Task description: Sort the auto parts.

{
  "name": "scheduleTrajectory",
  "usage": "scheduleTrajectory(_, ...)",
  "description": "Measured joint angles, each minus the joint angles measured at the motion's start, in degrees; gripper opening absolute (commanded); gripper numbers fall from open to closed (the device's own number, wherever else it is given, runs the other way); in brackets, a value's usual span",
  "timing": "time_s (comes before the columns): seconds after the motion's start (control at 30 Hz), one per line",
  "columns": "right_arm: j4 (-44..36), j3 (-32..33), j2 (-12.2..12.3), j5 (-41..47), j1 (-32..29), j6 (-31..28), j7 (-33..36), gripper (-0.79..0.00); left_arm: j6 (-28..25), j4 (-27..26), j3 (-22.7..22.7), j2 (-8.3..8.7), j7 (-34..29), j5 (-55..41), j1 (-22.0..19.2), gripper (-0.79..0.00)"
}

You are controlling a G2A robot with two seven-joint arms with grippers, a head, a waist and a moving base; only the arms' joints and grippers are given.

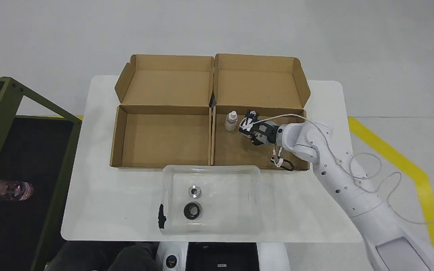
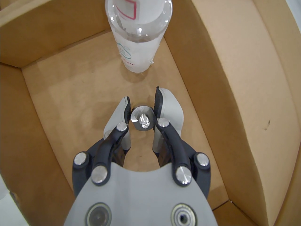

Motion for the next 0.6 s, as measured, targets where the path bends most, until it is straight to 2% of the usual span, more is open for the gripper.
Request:
scheduleTrajectory(0.13, 0.5, -0.5, -0.3, -0.4, 0.4, 0.2, 0.0, -0.514, 0.0, 0.0, 0.0, 0.0, 0.0, 0.0, 0.0, 0.0)
scheduleTrajectory(0.2, 0.5, -0.6, -0.4, -0.5, 0.4, 0.3, -0.1, -0.489, 0.0, 0.0, 0.0, 0.0, 0.0, 0.0, 0.0, 0.0)
scheduleTrajectory(0.6, -4.7, 3.6, 0.6, -0.1, -1.8, -1.5, -1.0, -0.483, 0.0, 0.0, 0.0, 0.0, 0.0, 0.0, 0.0, 0.0)
